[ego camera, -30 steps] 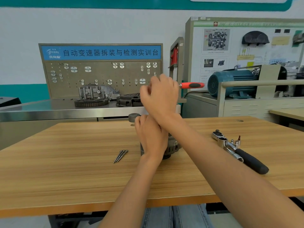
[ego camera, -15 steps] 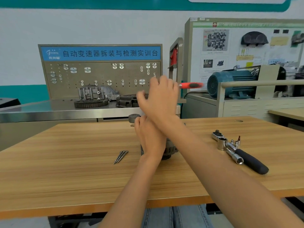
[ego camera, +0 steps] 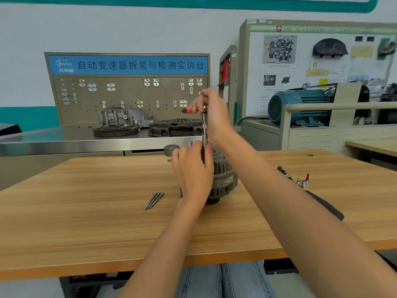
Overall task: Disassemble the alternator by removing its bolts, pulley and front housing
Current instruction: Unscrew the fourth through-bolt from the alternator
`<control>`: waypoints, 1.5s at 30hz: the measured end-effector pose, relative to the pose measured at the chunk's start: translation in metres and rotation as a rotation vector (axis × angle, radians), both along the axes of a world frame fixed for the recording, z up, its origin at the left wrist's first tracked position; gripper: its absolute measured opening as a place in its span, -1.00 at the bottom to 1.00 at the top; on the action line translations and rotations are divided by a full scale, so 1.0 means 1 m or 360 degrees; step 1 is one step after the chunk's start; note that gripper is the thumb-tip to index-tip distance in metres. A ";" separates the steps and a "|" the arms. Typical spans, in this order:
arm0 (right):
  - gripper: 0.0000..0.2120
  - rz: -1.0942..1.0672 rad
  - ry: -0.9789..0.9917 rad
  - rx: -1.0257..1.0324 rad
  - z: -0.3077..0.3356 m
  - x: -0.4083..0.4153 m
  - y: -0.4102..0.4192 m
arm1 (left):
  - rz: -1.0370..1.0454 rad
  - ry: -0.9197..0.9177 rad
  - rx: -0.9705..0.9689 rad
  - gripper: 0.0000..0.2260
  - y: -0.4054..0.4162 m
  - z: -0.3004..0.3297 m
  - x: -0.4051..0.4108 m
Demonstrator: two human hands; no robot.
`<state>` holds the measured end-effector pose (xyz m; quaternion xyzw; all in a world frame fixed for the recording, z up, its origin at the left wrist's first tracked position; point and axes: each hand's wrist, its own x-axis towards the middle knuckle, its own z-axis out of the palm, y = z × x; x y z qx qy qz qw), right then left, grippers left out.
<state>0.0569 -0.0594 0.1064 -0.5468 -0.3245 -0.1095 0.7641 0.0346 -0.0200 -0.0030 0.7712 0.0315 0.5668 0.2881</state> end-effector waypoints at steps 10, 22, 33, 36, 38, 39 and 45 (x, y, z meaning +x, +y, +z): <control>-0.70 -0.1318 -0.0845 -0.0567 -0.022 0.000 0.012 | -0.0034 0.0056 0.0036 -0.81 0.001 0.002 0.002; -0.67 -0.0841 -0.0602 -0.0215 -0.020 -0.004 0.014 | 0.0082 0.0048 0.0057 -0.82 0.001 0.000 0.003; -0.61 -0.0188 -0.0223 -0.0047 -0.007 -0.004 0.007 | 0.0003 0.0075 0.0092 -0.73 0.000 0.000 0.002; -0.51 0.0202 0.0049 0.0205 -0.002 0.002 0.000 | 0.0007 0.0070 0.0124 -0.65 0.000 0.000 0.002; -0.58 -0.0015 0.0006 0.0097 -0.003 -0.002 0.006 | 0.0040 0.0075 0.0119 -0.71 0.002 0.000 0.003; -0.63 -0.0260 -0.0152 -0.0033 -0.008 -0.003 0.009 | 0.0047 0.0060 0.0108 -0.77 0.003 0.000 0.003; -0.86 -0.1802 -0.0937 -0.0794 -0.032 -0.003 0.020 | 0.0125 0.0082 0.0175 -0.74 0.004 -0.001 0.003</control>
